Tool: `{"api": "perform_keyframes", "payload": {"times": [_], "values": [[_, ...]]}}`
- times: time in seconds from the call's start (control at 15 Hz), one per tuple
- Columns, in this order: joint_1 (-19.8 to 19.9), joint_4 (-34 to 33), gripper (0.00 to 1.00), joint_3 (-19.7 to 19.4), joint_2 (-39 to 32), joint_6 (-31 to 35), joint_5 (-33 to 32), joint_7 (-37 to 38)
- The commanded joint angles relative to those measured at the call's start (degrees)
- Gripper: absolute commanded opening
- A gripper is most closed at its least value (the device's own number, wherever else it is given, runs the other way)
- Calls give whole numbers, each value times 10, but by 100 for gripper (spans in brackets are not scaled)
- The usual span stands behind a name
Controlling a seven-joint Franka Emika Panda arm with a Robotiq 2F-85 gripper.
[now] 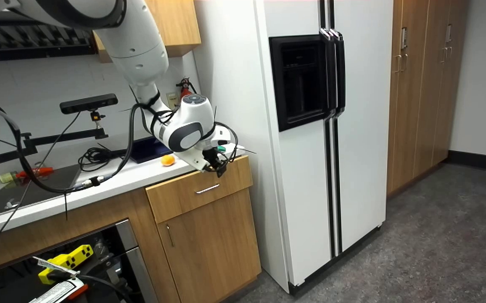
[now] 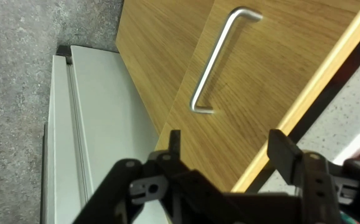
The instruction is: Open the top drawer.
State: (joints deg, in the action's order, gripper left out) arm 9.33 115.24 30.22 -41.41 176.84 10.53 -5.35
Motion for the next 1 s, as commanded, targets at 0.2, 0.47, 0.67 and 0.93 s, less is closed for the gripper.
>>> {"api": "perform_keyframes", "payload": {"times": [0.2,0.47,0.67,0.93], "values": [[5,9,19,5,7,-5,-19,-18],[7,1,0,15,3,-11,-38,-28],[19,-6,0,41,-5,-12,-49,-45],[20,-13,0,58,-9,-16,-56,-58]]}}
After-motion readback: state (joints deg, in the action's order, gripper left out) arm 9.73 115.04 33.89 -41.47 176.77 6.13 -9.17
